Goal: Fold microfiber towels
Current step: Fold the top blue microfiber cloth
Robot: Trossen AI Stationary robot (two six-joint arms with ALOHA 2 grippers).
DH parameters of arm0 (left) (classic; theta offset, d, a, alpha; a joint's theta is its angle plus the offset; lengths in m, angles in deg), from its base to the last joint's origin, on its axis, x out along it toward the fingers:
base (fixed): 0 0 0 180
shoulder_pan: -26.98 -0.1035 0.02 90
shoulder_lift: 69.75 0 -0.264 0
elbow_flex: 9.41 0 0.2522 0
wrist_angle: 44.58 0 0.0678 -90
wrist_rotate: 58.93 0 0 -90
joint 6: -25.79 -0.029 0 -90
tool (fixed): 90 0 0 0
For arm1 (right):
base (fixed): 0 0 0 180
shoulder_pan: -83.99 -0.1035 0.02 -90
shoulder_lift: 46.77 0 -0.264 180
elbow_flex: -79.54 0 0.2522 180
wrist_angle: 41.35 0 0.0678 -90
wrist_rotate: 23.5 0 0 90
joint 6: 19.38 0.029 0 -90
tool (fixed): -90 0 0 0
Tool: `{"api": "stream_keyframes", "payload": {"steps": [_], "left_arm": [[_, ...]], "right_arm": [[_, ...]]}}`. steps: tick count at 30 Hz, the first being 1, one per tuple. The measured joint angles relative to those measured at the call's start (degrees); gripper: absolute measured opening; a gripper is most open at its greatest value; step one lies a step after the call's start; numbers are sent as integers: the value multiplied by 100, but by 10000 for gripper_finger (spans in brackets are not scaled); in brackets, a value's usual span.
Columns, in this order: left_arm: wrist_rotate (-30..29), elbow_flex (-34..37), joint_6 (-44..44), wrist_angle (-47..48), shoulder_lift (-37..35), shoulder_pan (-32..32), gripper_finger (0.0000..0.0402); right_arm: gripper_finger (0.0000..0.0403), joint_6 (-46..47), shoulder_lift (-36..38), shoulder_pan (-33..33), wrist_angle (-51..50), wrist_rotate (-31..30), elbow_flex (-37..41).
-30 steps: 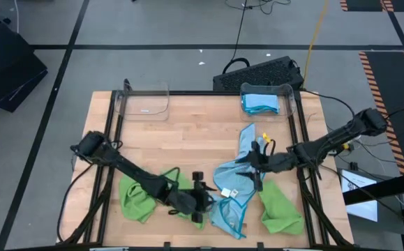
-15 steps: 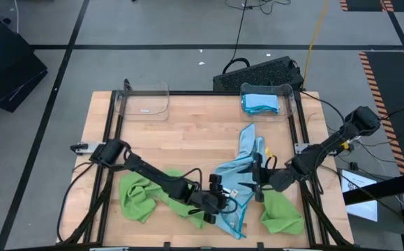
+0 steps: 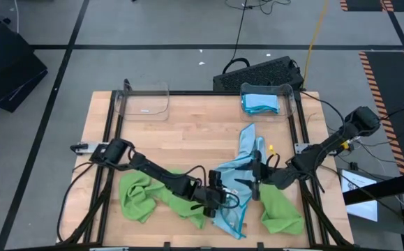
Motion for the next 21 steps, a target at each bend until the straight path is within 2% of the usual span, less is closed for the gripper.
{"api": "stream_keyframes", "payload": {"steps": [11, 21], "left_arm": [[-625, -1, -398, -89, 0, 288, 243], [-466, -3, -328, -170, 166, -63, 243]], "right_arm": [[187, 337, -652, -283, 368, 25, -7], [187, 332, -788, -303, 430, 10, -5]]}}
